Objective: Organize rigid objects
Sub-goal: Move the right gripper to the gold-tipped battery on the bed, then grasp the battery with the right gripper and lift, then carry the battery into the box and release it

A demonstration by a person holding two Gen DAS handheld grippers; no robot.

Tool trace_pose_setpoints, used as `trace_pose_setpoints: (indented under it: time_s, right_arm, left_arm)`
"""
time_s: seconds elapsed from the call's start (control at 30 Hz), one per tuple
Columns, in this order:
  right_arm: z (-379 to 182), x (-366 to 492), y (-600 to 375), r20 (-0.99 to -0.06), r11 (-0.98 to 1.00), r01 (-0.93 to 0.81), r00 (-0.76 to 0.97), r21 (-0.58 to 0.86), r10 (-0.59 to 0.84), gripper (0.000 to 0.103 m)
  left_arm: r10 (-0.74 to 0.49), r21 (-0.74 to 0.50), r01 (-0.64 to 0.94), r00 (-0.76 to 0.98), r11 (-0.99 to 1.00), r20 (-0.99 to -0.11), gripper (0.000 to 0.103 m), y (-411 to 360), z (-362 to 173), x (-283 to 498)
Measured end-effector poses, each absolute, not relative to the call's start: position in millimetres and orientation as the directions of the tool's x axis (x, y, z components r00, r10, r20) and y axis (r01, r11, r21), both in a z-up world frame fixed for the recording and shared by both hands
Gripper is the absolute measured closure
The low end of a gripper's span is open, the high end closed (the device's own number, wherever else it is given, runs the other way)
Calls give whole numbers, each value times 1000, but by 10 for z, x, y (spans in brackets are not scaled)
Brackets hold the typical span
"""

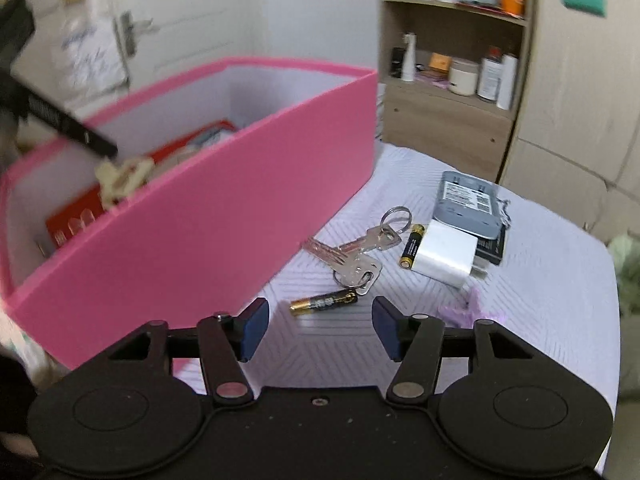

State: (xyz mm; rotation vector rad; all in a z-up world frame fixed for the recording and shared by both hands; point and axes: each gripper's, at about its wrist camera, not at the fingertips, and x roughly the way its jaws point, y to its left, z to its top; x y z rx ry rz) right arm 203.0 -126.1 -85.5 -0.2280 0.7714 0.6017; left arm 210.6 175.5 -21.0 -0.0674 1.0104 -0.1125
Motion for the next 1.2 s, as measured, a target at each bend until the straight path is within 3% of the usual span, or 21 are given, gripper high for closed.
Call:
trace_pose_setpoints:
  time_s: [0.3, 0.43, 0.83, 1.2]
  right_arm:
    - [-974, 2092, -1164, -682, 751, -656, 582, -73, 443, 41]
    - [-969, 2115, -1195, -685, 758, -652, 549, 7, 479, 55]
    - [-1029, 2140, -1277, -661, 771, -635, 556, 54, 504, 53]
    - [-902, 2221, -1441, -646, 820, -534, 554, 208, 525, 55]
  left_arm:
    - [-124, -108, 62, 525, 992, -842, 92, 1748, -213, 2104]
    - [-124, -108, 62, 525, 992, -842, 92, 1748, -211, 2105]
    - [-123, -103, 68, 528, 992, -841, 92, 1741, -210, 2102]
    - [-129, -108, 70, 527, 992, -840, 92, 1748, -210, 2087]
